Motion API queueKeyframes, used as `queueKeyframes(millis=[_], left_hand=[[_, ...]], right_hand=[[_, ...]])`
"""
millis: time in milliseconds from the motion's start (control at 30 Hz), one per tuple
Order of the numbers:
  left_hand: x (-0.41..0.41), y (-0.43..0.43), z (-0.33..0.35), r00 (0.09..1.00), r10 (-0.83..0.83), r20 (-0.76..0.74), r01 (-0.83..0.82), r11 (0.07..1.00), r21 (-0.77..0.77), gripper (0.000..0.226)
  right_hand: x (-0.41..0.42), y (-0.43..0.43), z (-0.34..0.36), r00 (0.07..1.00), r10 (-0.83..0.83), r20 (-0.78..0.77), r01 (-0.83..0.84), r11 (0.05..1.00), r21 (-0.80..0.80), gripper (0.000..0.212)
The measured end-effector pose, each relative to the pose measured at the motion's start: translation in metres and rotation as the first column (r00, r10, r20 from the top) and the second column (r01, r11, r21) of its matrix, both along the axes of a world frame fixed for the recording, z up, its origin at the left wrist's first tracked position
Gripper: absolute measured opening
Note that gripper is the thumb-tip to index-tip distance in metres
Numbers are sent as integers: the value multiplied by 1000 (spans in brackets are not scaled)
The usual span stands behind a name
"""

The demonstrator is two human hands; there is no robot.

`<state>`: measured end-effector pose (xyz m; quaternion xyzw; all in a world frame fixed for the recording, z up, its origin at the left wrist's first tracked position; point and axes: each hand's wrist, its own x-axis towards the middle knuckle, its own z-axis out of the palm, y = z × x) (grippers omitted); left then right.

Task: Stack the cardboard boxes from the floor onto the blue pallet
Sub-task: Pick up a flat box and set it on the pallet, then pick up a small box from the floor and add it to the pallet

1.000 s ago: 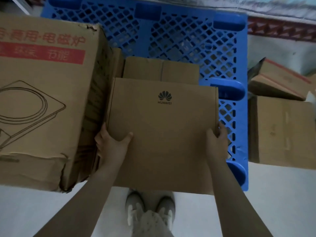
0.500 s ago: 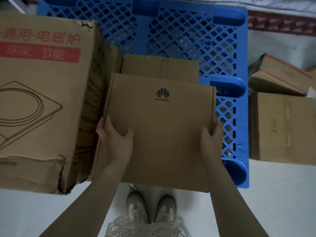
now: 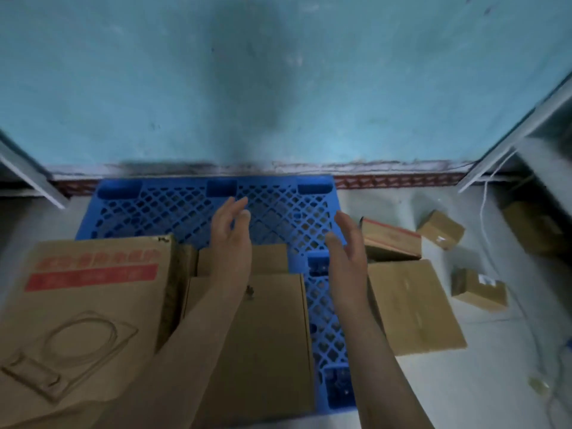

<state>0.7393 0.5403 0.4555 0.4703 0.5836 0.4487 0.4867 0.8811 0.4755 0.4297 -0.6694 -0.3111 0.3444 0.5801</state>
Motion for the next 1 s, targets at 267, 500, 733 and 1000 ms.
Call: queueKeyframes(millis=[267, 500, 733, 1000], left_hand=[[44, -29, 270, 936, -254, 244, 197, 952, 235, 21], [96, -88, 397, 846, -445, 295, 309, 859, 408, 30], [163, -155, 448, 765, -572, 296, 410, 787, 461, 32], [273, -233, 477, 719, -628, 299, 418, 733, 536, 33]], right_hand=[[36, -44, 264, 996, -31, 83, -2, 929, 369, 29], [68, -113, 412, 978, -142, 152, 47, 863, 504, 26], [132, -206, 466, 944, -274, 185, 142, 841, 521, 24], [244, -308, 487, 932, -283, 226, 119, 829, 546, 32]])
